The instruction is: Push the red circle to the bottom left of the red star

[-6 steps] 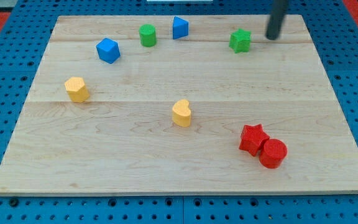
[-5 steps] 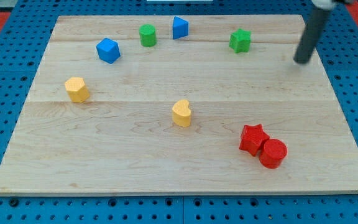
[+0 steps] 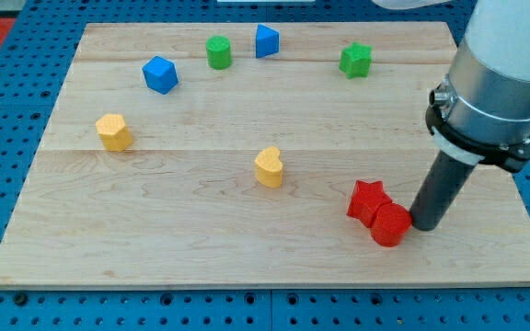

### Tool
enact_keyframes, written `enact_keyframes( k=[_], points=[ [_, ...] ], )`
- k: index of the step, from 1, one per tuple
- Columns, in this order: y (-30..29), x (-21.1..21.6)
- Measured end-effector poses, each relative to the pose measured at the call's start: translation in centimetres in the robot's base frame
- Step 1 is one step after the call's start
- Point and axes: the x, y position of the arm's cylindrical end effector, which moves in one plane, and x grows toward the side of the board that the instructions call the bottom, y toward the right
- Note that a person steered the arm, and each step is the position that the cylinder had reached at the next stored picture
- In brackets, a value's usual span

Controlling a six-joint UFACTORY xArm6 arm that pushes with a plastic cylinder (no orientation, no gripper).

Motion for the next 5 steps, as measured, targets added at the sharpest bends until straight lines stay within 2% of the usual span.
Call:
enact_keyframes(
  k=[1, 2, 3, 4, 5],
  points=[
    [-0.8, -1.8],
    [-1.4, -0.6],
    [-1.1, 2.7],
    [-7.3, 3.0],
    [-7.8, 2.0]
  ],
)
